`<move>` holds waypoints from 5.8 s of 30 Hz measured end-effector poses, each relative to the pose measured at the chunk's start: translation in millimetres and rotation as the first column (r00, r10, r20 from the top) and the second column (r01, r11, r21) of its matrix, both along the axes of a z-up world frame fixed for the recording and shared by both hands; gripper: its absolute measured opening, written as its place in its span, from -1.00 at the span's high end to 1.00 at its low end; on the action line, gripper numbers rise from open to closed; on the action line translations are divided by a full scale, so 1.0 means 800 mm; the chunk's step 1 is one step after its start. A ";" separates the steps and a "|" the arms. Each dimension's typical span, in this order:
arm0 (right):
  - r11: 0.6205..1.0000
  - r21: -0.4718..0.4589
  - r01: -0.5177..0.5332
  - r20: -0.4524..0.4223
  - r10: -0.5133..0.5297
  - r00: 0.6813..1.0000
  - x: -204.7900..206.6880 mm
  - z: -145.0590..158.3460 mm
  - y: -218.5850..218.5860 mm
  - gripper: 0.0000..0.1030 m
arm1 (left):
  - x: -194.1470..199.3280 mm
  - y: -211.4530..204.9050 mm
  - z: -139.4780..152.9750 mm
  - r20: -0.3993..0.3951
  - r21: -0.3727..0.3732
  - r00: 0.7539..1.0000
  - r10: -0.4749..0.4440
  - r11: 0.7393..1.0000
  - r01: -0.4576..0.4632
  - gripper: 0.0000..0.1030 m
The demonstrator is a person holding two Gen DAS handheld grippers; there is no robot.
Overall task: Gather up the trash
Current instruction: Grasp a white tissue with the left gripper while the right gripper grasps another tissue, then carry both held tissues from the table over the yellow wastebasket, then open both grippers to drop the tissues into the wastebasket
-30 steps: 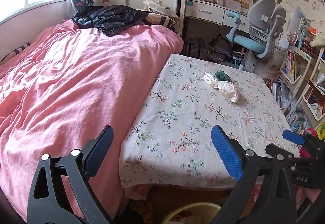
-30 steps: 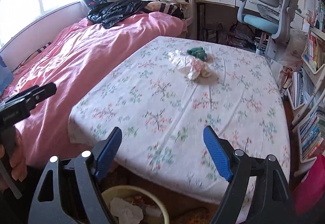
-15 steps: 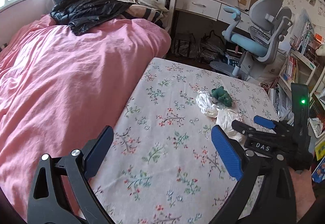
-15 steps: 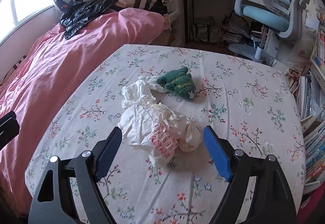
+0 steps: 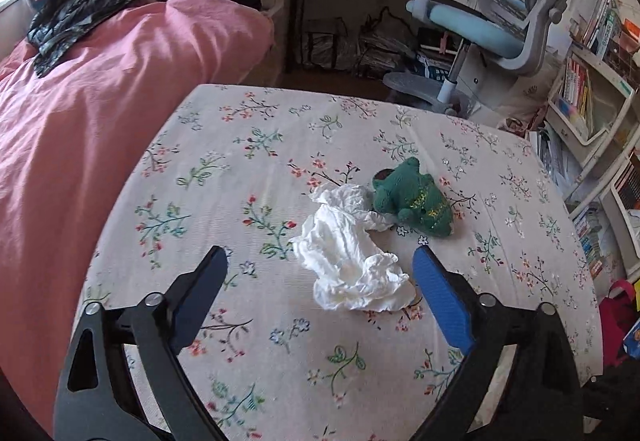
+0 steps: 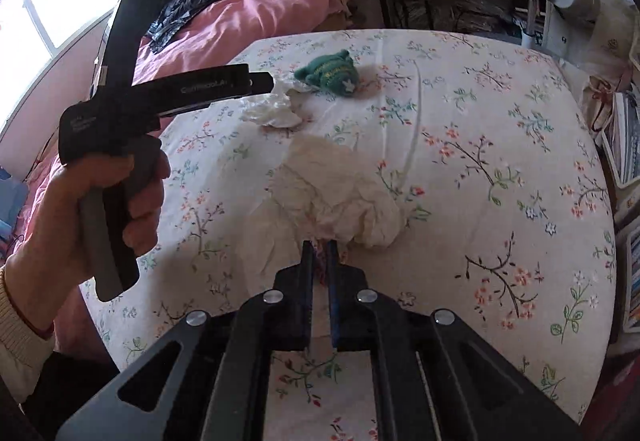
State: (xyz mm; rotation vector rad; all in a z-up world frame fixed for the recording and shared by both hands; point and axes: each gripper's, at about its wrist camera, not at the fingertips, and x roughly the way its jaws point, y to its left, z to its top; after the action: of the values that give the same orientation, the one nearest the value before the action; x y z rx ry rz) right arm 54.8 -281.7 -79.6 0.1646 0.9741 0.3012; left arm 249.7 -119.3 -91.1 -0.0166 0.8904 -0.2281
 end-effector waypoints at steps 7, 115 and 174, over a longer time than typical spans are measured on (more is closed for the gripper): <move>0.995 -0.076 -0.069 0.048 0.073 0.996 0.006 -0.005 0.025 0.04 | -0.008 -0.005 -0.012 -0.040 -0.006 0.997 -0.071 0.998 0.070 0.73; 0.812 0.577 0.091 0.007 -0.117 0.993 -0.199 0.023 0.007 0.69 | -0.412 0.160 0.103 0.138 -0.191 0.984 -0.108 0.972 0.134 0.82; 0.917 0.345 0.202 -0.165 -0.153 0.974 -0.305 -0.064 0.057 -0.11 | -0.555 0.112 -0.019 -0.171 0.020 0.960 -0.222 0.973 0.229 0.28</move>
State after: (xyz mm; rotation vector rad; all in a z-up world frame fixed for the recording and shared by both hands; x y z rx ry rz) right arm -188.9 -236.2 -130.9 0.6140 1.0232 0.3013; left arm -194.7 -30.0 -106.7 0.1043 1.0650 -0.4270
